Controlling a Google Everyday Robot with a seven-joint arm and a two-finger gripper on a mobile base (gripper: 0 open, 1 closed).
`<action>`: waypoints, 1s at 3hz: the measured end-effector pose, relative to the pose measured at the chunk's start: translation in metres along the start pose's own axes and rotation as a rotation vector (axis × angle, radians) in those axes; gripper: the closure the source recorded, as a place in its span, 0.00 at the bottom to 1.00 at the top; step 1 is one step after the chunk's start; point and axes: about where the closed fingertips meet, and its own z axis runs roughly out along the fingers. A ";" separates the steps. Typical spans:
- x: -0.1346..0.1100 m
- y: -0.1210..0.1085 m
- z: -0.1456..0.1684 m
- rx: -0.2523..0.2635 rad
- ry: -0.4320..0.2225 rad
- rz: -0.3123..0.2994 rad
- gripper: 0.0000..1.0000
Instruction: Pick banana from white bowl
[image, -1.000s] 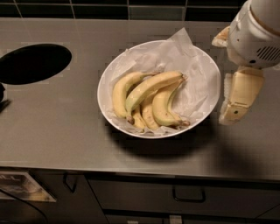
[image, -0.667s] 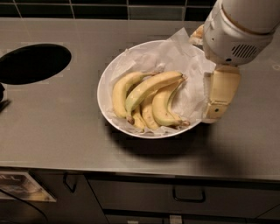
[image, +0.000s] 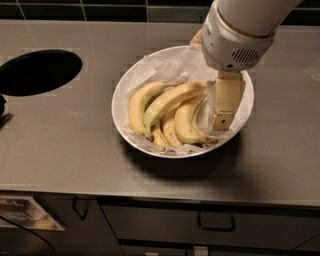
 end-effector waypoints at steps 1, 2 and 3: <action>-0.002 -0.009 0.012 -0.033 -0.006 -0.007 0.00; -0.010 -0.018 0.026 -0.074 -0.004 -0.035 0.14; -0.020 -0.027 0.042 -0.116 0.002 -0.072 0.15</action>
Offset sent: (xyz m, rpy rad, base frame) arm 0.0355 0.0254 -0.0334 -0.0397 0.1348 0.0868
